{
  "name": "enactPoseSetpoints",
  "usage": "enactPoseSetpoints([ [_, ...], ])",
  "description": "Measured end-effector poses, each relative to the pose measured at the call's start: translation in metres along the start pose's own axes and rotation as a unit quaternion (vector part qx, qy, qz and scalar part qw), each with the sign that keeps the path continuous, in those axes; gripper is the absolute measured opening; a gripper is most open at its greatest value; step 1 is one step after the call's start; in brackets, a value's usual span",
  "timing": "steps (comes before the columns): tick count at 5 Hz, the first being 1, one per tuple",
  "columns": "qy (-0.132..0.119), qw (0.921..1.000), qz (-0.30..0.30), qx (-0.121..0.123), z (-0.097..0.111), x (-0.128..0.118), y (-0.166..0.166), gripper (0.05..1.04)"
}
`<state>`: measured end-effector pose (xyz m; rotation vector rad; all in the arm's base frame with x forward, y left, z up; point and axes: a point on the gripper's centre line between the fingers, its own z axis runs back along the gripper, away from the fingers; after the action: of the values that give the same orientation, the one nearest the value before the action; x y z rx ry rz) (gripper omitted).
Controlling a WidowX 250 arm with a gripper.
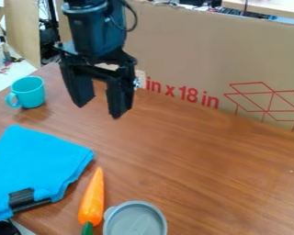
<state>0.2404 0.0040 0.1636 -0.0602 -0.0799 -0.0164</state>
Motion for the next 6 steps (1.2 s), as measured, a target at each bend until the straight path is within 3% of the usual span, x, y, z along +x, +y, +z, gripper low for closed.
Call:
enactPoseSetpoints([
  [2,0.087,0.996,-0.018,-0.014,-0.015,-0.056,-0.029,1.001],
  [3,0.116,0.9917,-0.051,-0.02,-0.018,-0.086,-0.049,1.001],
  [4,0.141,0.9875,-0.07,-0.01,-0.024,-0.105,-0.062,1.001],
  [5,0.183,0.9807,-0.066,0.017,-0.045,-0.112,-0.069,1.001],
  [6,0.223,0.9714,-0.049,0.065,-0.071,-0.112,-0.065,1.001],
])
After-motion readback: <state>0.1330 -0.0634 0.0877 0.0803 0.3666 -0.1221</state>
